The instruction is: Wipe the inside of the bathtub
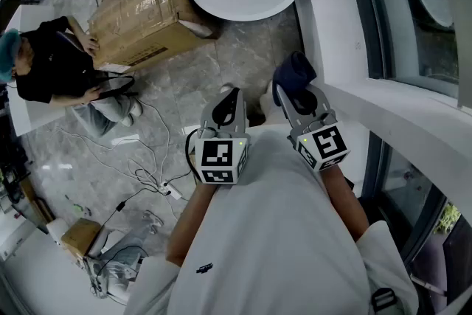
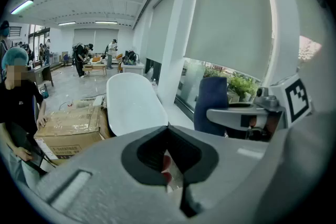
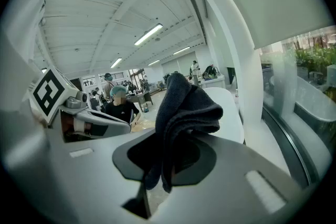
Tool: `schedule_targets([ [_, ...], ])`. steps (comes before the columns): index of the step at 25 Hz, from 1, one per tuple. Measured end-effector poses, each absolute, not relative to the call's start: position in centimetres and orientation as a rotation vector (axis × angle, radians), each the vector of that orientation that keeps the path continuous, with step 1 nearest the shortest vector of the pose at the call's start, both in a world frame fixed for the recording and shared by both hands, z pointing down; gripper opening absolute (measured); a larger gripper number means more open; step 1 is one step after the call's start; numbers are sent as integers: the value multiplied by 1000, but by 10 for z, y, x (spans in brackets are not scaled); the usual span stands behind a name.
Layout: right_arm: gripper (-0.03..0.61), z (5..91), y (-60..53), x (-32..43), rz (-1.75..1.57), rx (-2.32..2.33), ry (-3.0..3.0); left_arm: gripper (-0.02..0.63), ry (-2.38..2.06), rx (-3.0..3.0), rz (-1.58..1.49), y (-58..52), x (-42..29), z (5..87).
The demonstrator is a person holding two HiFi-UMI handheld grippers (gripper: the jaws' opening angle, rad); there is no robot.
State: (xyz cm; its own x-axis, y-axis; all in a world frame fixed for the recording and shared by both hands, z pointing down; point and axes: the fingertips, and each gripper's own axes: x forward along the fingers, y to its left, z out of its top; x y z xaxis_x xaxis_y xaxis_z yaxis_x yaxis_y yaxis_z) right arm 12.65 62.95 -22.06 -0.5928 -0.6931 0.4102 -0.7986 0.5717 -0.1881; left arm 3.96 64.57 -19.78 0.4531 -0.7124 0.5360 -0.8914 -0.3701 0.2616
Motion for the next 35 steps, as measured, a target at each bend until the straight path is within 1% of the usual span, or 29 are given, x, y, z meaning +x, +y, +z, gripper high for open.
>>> schedule_targets([
  [15,58,-215,621,135,520,1193,-2528,0,-1334,2211,470,632,57,-196],
  [24,60,-221,607,167,535,1181,-2578,-2,-1395,2202,448,618,87,-204],
  [35,60,-212,576,183,565,1234,-2563,0,-1369,2242,501,581,99,-198],
])
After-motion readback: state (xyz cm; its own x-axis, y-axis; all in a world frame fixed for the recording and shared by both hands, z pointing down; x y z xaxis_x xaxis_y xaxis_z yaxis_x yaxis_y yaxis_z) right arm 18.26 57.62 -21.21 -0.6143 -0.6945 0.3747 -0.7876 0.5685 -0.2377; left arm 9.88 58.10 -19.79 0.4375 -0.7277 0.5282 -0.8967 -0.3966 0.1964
